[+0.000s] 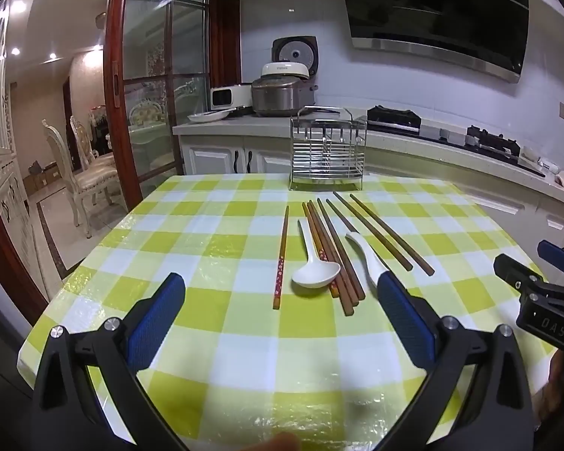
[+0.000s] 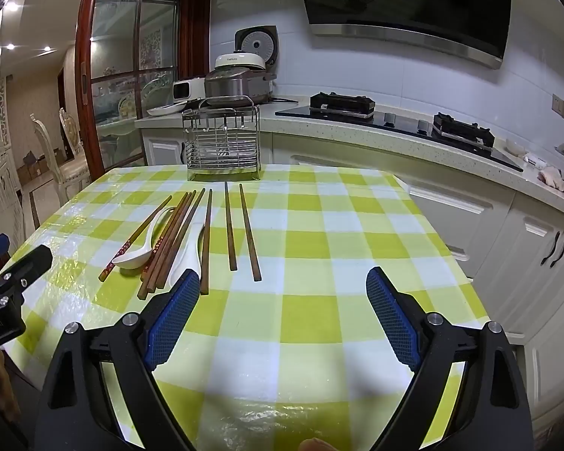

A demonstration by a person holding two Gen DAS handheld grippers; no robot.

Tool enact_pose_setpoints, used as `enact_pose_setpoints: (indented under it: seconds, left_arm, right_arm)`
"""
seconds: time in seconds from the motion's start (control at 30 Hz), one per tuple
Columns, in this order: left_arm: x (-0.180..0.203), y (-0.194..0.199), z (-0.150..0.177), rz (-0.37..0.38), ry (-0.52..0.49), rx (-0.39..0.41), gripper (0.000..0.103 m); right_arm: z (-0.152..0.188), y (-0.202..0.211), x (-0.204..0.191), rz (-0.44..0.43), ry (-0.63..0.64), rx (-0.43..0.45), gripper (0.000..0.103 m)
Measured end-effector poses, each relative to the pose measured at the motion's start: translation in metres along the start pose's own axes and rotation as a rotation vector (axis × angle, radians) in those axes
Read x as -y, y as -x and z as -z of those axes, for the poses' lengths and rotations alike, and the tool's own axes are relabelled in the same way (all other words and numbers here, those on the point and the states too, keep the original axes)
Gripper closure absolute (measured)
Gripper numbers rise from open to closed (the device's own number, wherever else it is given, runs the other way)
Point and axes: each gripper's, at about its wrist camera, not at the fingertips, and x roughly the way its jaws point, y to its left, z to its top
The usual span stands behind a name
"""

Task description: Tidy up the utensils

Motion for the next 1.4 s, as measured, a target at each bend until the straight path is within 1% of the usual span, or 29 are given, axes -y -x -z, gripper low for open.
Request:
enact_pose_setpoints:
  seconds: [1.4]
  left_arm:
    - [-0.0014, -0.0011, -0.0020, 0.000, 0.007, -0.003, 0.004]
  right_arm:
    - [-0.0005, 0.0007, 0.0005, -0.001, 0.001, -0.002, 0.018]
